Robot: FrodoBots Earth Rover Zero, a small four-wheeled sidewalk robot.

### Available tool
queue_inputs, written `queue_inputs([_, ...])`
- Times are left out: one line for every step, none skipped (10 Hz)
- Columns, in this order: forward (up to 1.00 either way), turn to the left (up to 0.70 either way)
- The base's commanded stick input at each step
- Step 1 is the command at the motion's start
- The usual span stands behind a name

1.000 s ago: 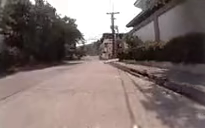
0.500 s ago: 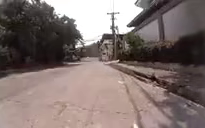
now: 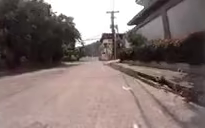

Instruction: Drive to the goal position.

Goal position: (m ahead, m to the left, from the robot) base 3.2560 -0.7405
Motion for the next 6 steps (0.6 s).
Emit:
queue_inputs([1.0,0.02])
queue_inputs([1.0,0.02])
queue_inputs([1.0,0.02])
queue_inputs([1.0,0.02])
queue_inputs([1.0,0.02])
queue_inputs([1.0,0.02])
